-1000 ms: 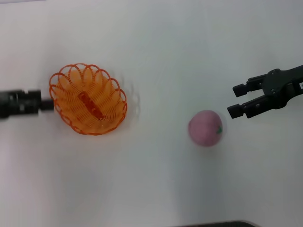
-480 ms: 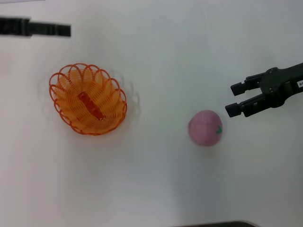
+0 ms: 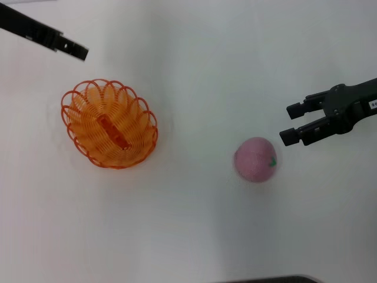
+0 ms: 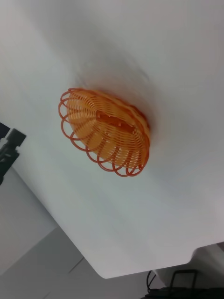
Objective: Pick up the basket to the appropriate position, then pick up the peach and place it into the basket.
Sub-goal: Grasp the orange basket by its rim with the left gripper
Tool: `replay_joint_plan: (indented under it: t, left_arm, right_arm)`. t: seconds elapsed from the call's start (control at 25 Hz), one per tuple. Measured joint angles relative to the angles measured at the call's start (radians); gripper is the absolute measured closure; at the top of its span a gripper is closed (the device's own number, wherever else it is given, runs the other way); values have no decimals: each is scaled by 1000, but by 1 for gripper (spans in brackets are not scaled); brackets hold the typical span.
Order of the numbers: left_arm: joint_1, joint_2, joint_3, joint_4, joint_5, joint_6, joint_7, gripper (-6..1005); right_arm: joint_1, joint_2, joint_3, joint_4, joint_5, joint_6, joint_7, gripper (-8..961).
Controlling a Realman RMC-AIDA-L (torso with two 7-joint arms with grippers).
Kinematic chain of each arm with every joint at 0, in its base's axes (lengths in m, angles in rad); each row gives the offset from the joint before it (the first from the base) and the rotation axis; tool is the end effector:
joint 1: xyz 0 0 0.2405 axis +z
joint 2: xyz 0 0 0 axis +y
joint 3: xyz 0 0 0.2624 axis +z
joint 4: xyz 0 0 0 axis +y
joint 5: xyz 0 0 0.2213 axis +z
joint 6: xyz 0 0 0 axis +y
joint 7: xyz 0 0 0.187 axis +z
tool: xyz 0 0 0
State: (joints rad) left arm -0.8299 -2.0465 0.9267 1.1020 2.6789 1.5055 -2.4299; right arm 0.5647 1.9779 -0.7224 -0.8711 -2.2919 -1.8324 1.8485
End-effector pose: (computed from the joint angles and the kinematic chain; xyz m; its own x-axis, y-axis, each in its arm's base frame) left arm -0.1989 0.4490 0.0155 0.6970 0.7167 0.0219 0.6377 -0.6057 -0.4759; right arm 0.2705 0.3353 0.0122 0.7627 -0.6270 -0.1585 -0.6315 -0.7749 0.0271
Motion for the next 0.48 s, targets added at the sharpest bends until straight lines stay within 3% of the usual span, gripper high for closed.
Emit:
replay_joint_plan:
  t: [0.2,0.48]
  left_arm:
    - [-50,-40,81,-62,166,-65,-25,192]
    - [-85,-35,168,-231,176,-150,-41,195]
  right_arm:
    - [3,2,0,0,-1,8,0,0]
    - [7,5,-4,2,-6,15,0,0]
